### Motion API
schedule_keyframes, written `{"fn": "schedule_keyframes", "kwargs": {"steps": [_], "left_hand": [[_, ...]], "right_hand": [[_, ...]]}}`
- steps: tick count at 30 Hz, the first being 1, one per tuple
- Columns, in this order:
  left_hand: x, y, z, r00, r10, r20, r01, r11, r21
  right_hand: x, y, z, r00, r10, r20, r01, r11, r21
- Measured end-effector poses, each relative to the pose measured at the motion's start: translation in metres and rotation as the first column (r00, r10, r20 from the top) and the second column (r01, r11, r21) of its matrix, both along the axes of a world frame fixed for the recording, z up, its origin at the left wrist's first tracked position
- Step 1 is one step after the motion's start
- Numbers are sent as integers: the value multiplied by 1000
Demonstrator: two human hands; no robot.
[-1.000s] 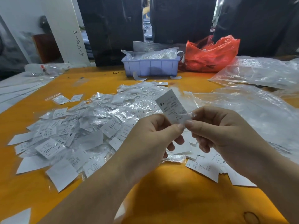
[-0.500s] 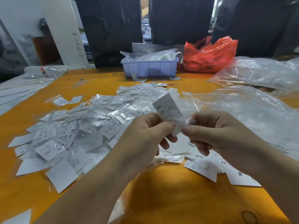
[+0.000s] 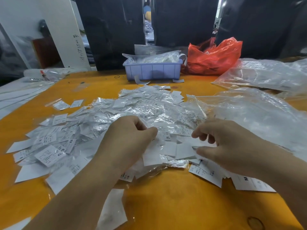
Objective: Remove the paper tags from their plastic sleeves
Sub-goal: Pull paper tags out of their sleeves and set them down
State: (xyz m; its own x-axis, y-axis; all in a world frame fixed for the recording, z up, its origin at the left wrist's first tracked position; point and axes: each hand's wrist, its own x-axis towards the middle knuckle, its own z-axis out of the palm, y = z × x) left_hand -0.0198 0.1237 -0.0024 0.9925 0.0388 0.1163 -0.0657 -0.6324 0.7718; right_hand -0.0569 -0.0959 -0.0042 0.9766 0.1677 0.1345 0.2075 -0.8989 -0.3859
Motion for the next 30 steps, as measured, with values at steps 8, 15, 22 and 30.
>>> {"fn": "schedule_keyframes", "kwargs": {"steps": [8, 15, 22, 30], "left_hand": [[-15, -13, -4, 951, -263, 161, 239, 958, 157], [-21, -18, -10, 907, -404, 120, 363, 893, 265], [-20, -21, -11, 901, -404, 161, 345, 889, 303], [-18, -22, -13, 912, -381, 153, 369, 924, 101]], "right_hand": [[2, 13, -8, 994, 68, -88, -70, 997, -27], [6, 14, -13, 993, 99, 62, -100, 995, 2], [2, 14, -1, 966, 152, 208, -188, 968, 168], [-2, -3, 18, 879, -200, 432, 137, 975, 173]]}}
